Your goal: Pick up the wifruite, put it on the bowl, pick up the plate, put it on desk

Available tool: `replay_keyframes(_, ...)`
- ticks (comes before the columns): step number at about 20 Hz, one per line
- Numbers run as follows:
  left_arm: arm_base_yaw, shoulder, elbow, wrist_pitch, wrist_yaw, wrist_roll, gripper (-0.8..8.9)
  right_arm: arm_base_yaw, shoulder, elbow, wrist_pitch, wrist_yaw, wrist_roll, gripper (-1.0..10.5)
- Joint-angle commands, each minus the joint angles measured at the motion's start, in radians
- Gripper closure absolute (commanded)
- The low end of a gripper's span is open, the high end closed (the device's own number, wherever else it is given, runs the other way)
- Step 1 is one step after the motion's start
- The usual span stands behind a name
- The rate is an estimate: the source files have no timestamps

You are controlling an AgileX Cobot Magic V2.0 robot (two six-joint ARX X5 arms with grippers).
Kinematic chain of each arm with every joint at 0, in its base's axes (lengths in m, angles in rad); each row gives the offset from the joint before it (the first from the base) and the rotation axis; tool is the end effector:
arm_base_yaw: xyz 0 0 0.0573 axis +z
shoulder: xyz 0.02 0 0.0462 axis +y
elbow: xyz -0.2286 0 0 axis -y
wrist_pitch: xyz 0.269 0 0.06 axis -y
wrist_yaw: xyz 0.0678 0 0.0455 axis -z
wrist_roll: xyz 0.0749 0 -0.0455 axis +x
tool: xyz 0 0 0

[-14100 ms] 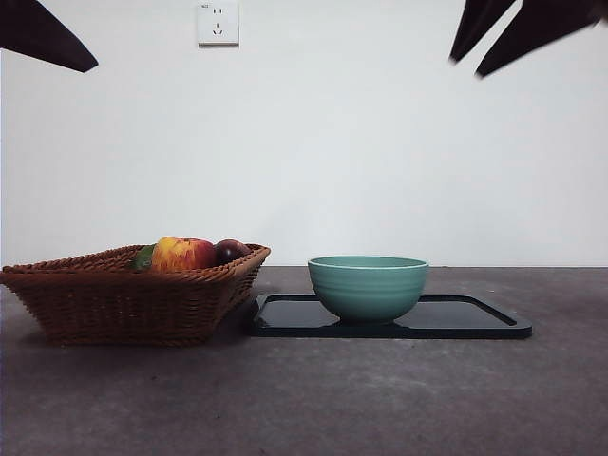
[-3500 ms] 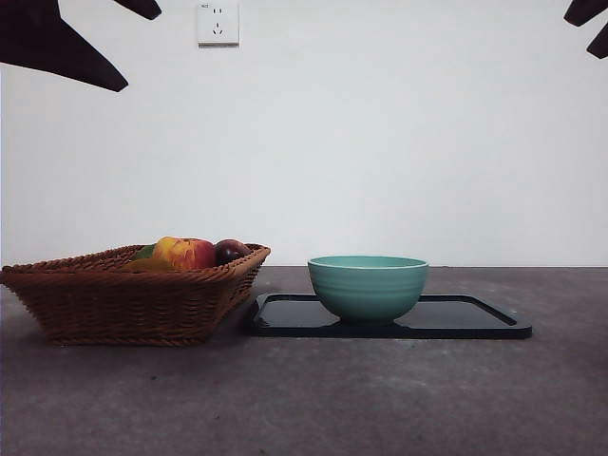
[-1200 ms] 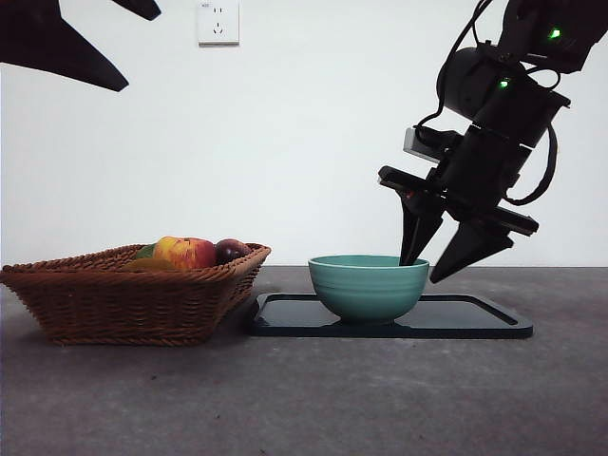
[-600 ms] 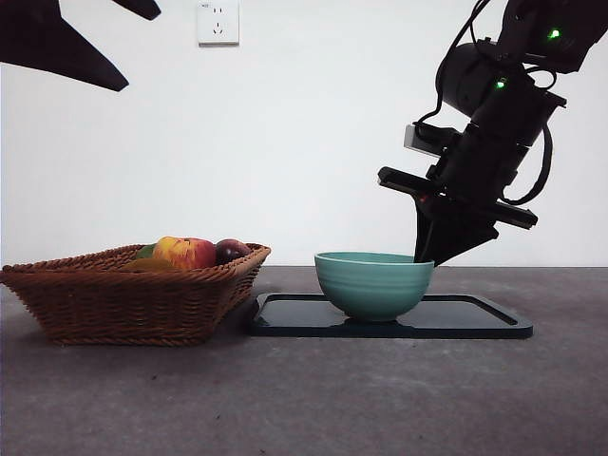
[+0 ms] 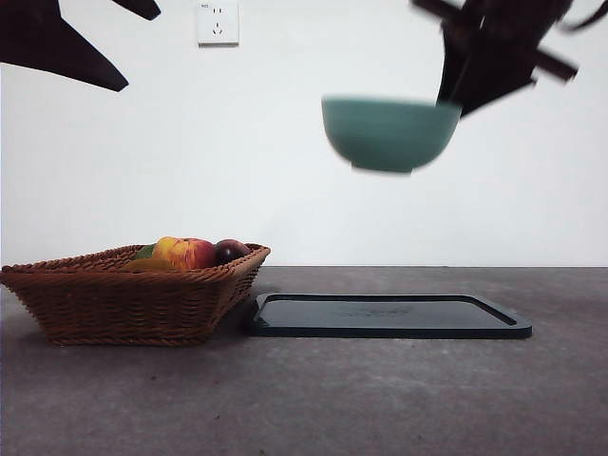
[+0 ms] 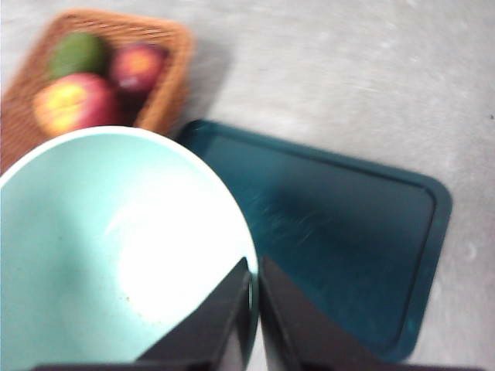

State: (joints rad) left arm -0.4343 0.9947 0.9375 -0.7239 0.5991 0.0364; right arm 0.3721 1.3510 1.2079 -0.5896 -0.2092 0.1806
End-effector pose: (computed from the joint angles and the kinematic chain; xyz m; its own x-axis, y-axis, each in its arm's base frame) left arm 0.2177 -0.1475 0.2484 0.2947 -0.7583 -0.5814 0.7335 0.5695 -0.3709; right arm 0.3202 0.1417 0.2533 0.6019 0.4578 -0.6543 -0.3794 0.8849 0.2702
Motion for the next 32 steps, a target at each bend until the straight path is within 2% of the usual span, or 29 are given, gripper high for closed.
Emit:
replay_keyframes(1,-0.005,0.006,0.010,0.006,0.004,0.013,5.02,0.035,-0.054,0.016,-0.074,0.002,-0.036,9.4)
replay_keyframes(5,-0.005,0.006,0.010,0.005,0.004,0.013,5.02,0.120,-0.140,-0.050,-0.116,0.005,-0.036,9.4)
replay_keyframes(8,-0.005,0.006,0.010,0.005,0.004,0.013,5.02,0.193,-0.160,-0.145,-0.086,0.057,-0.026,9.4)
replay_keyframes(14,-0.005,0.006,0.010,0.004,0.005,0.012,5.02,0.290,-0.154,-0.346,0.074,0.092,0.025,9.4)
replay_keyframes(23,-0.005,0.006,0.010,0.005,0.005,0.012,5.02,0.298,-0.140,-0.457,0.182,0.109,0.048,9.4)
replay_keyframes(32,-0.005,0.006,0.010,0.004,0.004,0.012,5.02,0.299,0.010,-0.456,0.271,0.109,0.047,9.4)
